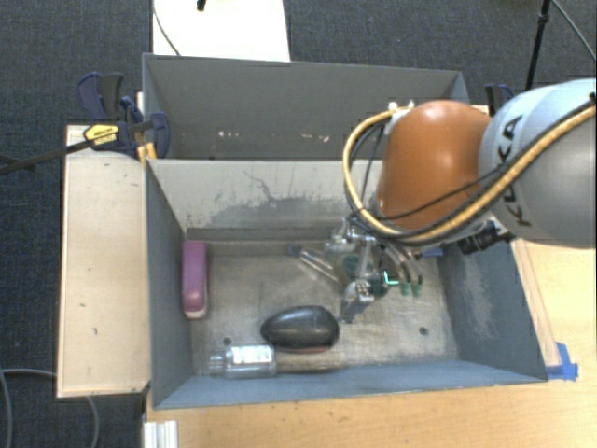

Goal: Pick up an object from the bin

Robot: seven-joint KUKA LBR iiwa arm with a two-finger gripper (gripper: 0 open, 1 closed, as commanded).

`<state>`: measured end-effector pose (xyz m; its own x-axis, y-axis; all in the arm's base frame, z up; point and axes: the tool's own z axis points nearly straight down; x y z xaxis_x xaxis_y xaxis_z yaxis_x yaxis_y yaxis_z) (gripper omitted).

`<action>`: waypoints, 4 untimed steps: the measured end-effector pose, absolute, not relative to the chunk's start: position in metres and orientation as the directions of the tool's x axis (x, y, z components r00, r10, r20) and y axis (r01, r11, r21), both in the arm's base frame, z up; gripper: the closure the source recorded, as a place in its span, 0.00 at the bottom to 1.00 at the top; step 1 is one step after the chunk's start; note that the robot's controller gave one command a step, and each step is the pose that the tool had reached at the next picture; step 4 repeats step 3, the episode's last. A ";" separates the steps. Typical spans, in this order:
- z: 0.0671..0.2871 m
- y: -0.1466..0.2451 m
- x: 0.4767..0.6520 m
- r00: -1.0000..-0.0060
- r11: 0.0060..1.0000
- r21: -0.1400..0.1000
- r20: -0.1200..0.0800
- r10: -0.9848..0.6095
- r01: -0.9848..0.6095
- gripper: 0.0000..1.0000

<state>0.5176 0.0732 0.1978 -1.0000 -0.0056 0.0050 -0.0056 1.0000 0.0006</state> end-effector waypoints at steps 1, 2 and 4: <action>0.076 0.103 0.479 -0.999 0.999 0.002 0.001 -0.039 -0.039 0.00; 0.080 0.102 0.481 -1.000 1.000 0.002 -0.004 -0.030 -0.030 1.00; 0.223 0.109 0.485 -0.987 0.987 0.001 -0.009 -0.160 -0.160 1.00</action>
Offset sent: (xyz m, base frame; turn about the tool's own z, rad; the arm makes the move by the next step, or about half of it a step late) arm -0.0376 0.0288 -0.1185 -0.0274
